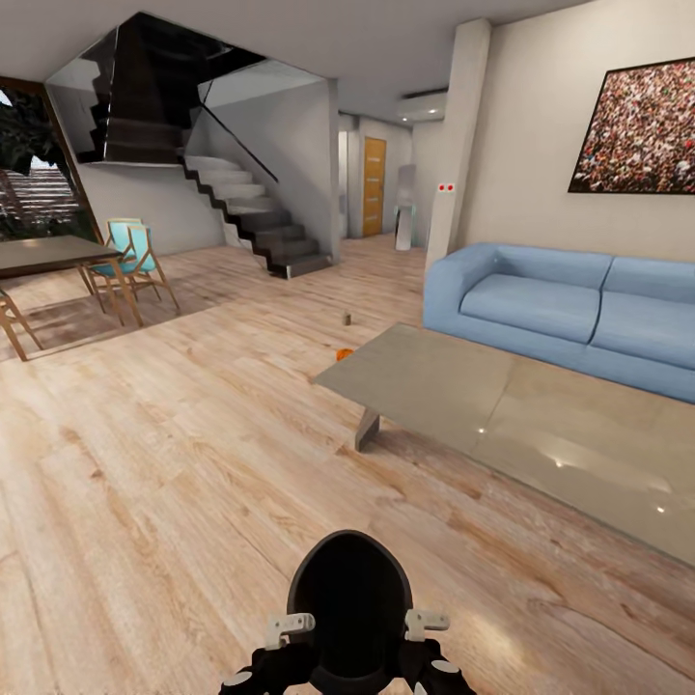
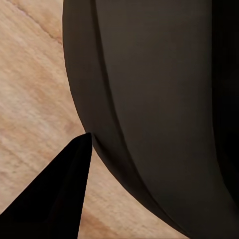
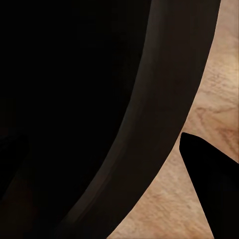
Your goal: Place each of the two pumpkins and all three candles from the living room inside a cabinet in the living room (use any cabinet), then make sure every cabinet is closed, and position the cauldron so it is next to a table in the living room.
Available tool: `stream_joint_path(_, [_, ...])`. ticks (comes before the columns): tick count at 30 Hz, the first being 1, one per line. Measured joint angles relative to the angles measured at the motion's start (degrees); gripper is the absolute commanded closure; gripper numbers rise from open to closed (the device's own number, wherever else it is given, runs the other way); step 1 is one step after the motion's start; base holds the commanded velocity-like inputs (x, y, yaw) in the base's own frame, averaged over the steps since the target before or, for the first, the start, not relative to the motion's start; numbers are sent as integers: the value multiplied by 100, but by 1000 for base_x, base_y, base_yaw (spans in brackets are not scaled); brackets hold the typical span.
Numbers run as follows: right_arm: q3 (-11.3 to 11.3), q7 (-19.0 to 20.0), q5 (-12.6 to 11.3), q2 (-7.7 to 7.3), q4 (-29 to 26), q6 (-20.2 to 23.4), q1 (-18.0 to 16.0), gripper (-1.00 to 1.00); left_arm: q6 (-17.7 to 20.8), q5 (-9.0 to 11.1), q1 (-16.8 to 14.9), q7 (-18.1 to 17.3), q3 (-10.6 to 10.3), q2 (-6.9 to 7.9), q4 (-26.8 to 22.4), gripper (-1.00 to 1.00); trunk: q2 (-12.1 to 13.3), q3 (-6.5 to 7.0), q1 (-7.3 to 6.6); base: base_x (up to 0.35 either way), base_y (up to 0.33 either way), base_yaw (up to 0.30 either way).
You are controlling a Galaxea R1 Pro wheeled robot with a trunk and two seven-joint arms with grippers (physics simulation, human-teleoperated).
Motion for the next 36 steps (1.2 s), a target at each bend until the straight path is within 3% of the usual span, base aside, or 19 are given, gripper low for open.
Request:
stream_joint_path(8, [-9,6,22,0,-2,-4,0,100,-13,0,-2,3,-2,-2,2,100,-82,-34,44,0,0,-29])
stream_joint_path(23, [-10,4,18,0,-3,-2,0,100,-12,1,-2,3,-4,-2,4,100,-82,34,44,14,0,-230])
stream_joint_path(36, [-3,-1,-4,0,7,1,0,100,14,-2,0,7,-4,-1,-5,100,-82,43,41,244,0,-20])
